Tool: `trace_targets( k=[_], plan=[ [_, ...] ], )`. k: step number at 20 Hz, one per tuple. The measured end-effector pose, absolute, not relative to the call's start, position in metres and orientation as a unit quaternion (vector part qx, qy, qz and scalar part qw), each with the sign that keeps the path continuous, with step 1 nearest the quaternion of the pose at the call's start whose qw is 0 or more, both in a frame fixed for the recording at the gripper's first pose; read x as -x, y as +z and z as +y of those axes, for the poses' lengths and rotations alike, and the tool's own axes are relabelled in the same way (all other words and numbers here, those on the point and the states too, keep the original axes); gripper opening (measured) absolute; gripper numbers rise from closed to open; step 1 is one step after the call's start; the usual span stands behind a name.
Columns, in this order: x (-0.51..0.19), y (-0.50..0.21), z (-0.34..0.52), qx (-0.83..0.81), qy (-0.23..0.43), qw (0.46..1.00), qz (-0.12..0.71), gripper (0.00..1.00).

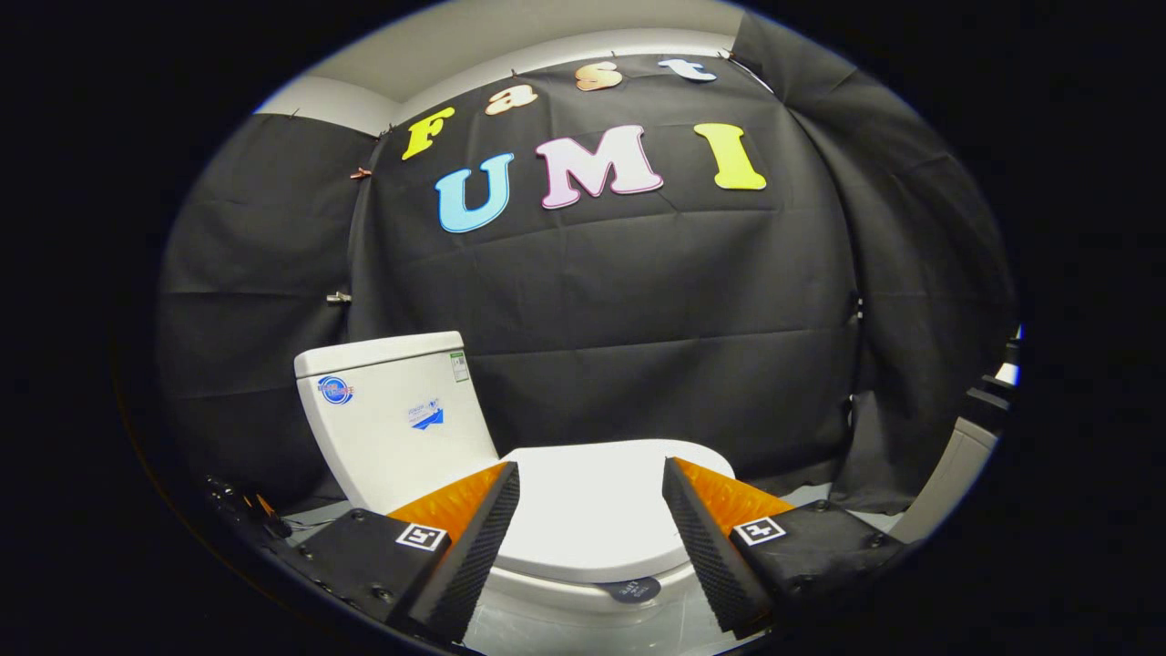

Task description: Open the toilet lid.

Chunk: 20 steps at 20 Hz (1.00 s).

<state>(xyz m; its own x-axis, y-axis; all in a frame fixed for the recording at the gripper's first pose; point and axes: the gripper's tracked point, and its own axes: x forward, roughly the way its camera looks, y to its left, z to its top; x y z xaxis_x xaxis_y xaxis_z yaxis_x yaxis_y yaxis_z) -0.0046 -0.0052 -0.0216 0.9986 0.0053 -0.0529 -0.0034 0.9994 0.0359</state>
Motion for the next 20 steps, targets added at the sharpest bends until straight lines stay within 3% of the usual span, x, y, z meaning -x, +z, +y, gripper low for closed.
trace_targets(
  k=[20],
  plan=[
    [0.022,-0.158,-0.074,-0.122,-0.077,0.974,0.176,0.99]
  ],
)
